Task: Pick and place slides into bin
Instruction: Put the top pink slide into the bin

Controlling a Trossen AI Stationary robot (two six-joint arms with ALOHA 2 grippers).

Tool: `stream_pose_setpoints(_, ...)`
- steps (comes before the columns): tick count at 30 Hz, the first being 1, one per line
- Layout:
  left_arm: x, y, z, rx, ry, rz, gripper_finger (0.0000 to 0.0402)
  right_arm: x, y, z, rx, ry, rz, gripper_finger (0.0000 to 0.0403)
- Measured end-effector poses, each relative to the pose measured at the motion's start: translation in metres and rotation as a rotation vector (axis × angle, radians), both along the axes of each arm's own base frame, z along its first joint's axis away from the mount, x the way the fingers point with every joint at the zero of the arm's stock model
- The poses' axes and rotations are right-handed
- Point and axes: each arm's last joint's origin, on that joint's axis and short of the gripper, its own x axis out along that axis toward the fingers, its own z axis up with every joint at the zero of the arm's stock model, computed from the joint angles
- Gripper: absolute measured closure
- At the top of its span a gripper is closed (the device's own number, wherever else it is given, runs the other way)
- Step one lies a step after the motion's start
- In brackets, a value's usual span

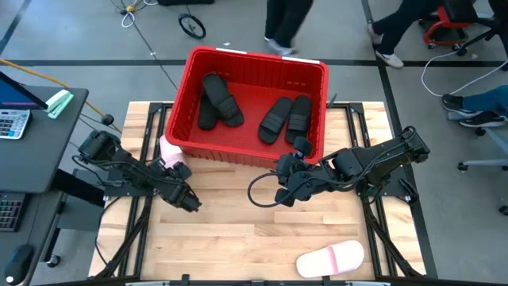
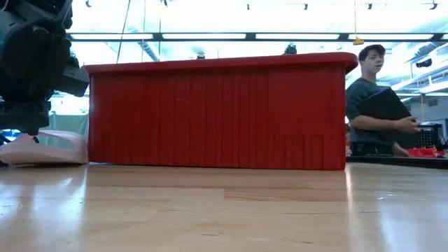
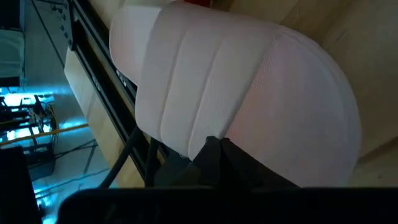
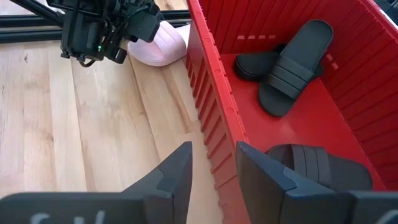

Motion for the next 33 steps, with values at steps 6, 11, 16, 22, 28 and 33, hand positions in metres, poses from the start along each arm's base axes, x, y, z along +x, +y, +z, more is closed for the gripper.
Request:
stream_pose_setpoints(6,0.006,-0.009,0.007,-0.052,-0.012,-0.025,0.0399,0.0,0.0,0.0,0.0,0.0,0.0,0.0275)
stream_pose_setpoints(11,0.014,-0.019,0.018,-0.084,-0.06,-0.053,0.0399,0.0,0.0,0.0,0.0,0.0,0.0,0.0275)
stream_pose_setpoints(16,0.024,-0.032,0.034,-0.126,-0.122,-0.087,0.04,0.0,0.0,0.0,0.0,0.0,0.0,0.0275)
stream_pose_setpoints(22,0.035,-0.052,0.065,-0.19,-0.198,-0.139,0.0401,0.0,0.0,0.0,0.0,0.0,0.0,0.0275)
stream_pose_setpoints(28,0.047,-0.066,0.092,-0.224,-0.298,-0.217,0.0401,0.0,0.0,0.0,0.0,0.0,0.0,0.0275)
stream_pose_setpoints(33,0.051,-0.07,0.112,-0.225,-0.332,-0.282,0.0401,0.0,0.001,0.0,0.0,0.0,0.002,0.0275)
